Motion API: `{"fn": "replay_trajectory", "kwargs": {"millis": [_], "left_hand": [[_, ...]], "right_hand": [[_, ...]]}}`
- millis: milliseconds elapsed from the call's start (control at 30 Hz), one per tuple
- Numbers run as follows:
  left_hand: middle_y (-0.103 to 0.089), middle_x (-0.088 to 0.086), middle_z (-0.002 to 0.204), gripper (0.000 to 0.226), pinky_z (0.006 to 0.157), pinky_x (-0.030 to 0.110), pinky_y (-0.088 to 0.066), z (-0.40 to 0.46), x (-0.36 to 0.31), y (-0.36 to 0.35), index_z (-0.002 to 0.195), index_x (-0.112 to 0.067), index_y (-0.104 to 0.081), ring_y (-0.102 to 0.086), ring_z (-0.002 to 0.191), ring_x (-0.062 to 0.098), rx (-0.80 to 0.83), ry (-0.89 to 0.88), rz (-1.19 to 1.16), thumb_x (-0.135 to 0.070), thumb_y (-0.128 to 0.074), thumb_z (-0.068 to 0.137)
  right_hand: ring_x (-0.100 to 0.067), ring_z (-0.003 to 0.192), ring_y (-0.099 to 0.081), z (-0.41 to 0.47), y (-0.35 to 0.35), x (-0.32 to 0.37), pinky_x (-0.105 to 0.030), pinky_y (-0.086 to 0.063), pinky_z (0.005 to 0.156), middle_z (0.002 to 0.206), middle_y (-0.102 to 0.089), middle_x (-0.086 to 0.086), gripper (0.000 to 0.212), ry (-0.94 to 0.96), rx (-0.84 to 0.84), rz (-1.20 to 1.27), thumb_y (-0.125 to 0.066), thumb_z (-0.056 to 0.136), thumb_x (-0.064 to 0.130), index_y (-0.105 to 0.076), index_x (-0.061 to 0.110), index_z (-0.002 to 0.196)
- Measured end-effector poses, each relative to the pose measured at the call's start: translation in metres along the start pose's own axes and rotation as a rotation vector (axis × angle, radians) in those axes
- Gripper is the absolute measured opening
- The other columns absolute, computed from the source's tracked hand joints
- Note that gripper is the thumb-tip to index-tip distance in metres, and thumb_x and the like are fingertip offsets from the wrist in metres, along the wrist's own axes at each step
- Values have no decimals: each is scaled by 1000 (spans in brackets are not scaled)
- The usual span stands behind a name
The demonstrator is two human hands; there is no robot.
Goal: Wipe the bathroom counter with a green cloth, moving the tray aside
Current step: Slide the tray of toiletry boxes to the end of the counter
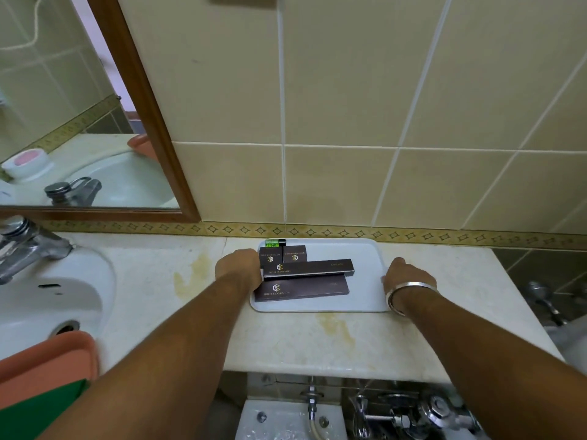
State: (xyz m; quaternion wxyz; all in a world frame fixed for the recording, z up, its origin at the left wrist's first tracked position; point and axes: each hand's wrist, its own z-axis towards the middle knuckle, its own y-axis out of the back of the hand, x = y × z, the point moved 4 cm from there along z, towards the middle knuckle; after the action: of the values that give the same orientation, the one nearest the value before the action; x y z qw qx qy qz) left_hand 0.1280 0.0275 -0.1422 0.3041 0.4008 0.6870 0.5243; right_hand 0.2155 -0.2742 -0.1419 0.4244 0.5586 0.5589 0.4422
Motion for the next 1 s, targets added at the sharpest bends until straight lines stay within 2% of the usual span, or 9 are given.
{"fn": "replay_trajectory", "kwargs": {"millis": [133,300,467,567,667,767,833,900,1000], "left_hand": [[-68,3,108,12,69,30,-44,-6,-8,21,99,-19,-60,-64,97,24,-42,-11,-46,-22,-54,89],[-68,7,105,14,67,30,-43,-3,-13,17,86,-18,-52,-63,94,25,-66,-37,-158,-27,-62,87],[-66,8,102,17,68,30,-42,-1,-10,12,85,-16,-50,-62,94,26,-71,-63,-224,-26,-63,88],[-58,6,88,20,65,29,-41,3,2,22,81,-15,-48,-56,82,24,-96,-62,-239,-27,-64,87],[-55,9,73,31,58,29,-38,9,19,37,64,-14,-44,-50,70,24,-139,-47,-246,-27,-64,84],[-51,6,61,33,55,29,-36,7,14,46,58,-13,-47,-51,64,24,-104,-81,-219,-25,-64,83],[-56,4,63,25,55,29,-38,3,7,49,64,-11,-56,-55,66,24,-105,-114,-208,-25,-63,84],[-64,5,78,17,61,31,-44,0,1,53,79,-11,-64,-60,77,25,-119,-147,-189,-26,-59,85],[-61,1,90,14,67,32,-43,-6,-15,57,91,-15,-58,-57,84,24,-87,-204,-99,-28,-53,90]], "right_hand": [[-29,104,-60,0,22,-2,-34,-44,81,118,-62,-12,30,14,-8,57,-45,91,20,-51,9,119],[-27,95,-62,-1,14,-5,-31,-42,72,110,-65,-10,33,-42,10,89,-55,81,16,-54,10,113],[-27,94,-62,3,7,-8,-32,-45,74,108,-65,-10,31,-65,-8,90,-53,83,16,-53,9,113],[-29,95,-62,7,15,4,-32,-44,73,107,-65,-11,30,-43,-45,104,-52,84,15,-52,8,112],[-29,94,-63,7,24,16,-34,-48,78,107,-65,-13,29,-12,-82,146,-55,84,13,-52,7,113],[-29,91,-63,-4,25,4,-33,-47,75,106,-65,-12,26,-25,-85,166,-55,86,16,-53,7,111],[-28,81,-59,-10,23,-11,-30,-43,69,103,-65,-13,19,-25,-86,189,-52,86,14,-53,8,105],[-25,71,-51,-18,21,-27,-30,-40,65,100,-64,-13,10,-45,-87,247,-51,87,13,-51,10,97],[-27,76,-54,-36,14,-50,-29,-39,67,103,-64,-15,7,-86,-66,312,-51,90,17,-51,11,92]]}}
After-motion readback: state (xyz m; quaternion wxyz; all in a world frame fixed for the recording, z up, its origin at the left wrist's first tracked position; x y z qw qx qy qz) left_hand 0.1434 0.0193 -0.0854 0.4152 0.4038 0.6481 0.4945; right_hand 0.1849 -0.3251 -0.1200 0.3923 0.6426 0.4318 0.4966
